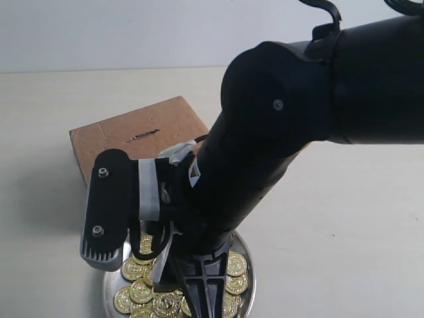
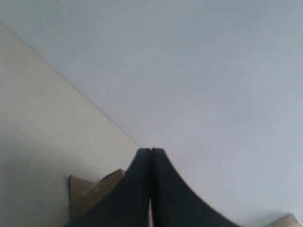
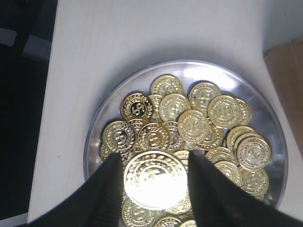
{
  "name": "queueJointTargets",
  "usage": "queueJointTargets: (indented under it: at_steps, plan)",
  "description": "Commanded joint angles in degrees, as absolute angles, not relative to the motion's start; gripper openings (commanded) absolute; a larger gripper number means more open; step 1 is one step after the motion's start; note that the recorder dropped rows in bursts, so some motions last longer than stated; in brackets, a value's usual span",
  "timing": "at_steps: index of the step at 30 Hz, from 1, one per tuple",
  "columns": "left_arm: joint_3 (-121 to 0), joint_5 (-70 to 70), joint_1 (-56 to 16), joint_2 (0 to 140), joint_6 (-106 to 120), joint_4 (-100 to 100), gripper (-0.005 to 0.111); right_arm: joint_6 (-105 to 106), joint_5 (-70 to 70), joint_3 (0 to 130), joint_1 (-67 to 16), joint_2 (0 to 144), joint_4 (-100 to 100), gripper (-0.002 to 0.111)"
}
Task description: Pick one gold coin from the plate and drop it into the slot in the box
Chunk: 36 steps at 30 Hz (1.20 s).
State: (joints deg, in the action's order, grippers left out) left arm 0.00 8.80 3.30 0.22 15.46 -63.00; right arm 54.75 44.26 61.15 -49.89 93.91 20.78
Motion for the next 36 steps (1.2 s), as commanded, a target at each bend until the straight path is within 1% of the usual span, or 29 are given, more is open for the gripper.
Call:
queueJointTargets:
  at_steps: [1,3,5,6,7,9,10,13,17,21,32,36]
  plan:
    - [-5.8,17.0,3.4,1.5,18.7,-65.0,0.0,54.9,44.6,61.1,-50.0,93.3,21.0,0.027]
    - [-10.4,19.9,3.4,6.7,19.8,-64.8,0.004,54.9,44.6,61.1,-50.0,93.3,21.0,0.027]
    - [-14.2,26.8,3.4,16.6,22.5,-64.5,0.022,54.9,44.6,61.1,-50.0,93.3,21.0,0.027]
    - [-14.7,29.0,3.4,20.6,22.8,-64.5,0.031,54.9,44.6,61.1,-50.0,93.3,21.0,0.027]
    - [-14.6,31.0,3.4,26.2,24.5,-65.7,0.043,54.9,44.6,61.1,-50.0,93.3,21.0,0.027]
    - [-14.6,33.7,3.4,35.5,27.4,-68.9,0.059,54.9,44.6,61.1,-50.0,93.3,21.0,0.027]
    - [-14.6,35.0,3.4,38.2,29.2,-70.5,0.06,54.9,44.6,61.1,-50.0,93.3,21.0,0.027]
    - [-14.6,45.7,3.4,49.1,42.0,-79.1,0.059,54.9,44.1,61.1,-50.0,93.3,20.9,0.027]
    - [-14.6,55.5,3.4,56.3,49.5,-83.3,0.059,54.9,42.7,61.1,-50.0,93.3,20.9,0.027]
    - [-14.6,62.4,3.4,60.8,54.0,-83.5,0.059,54.9,40.6,61.1,-50.0,93.3,20.9,0.027]
    - [-14.6,65.5,3.3,66.0,59.7,-84.1,0.059,53.8,35.4,61.1,-50.0,93.3,21.0,0.027]
    - [-14.6,64.8,0.4,68.3,62.1,-86.8,0.059,53.8,35.0,61.1,-50.0,93.3,21.0,0.027]
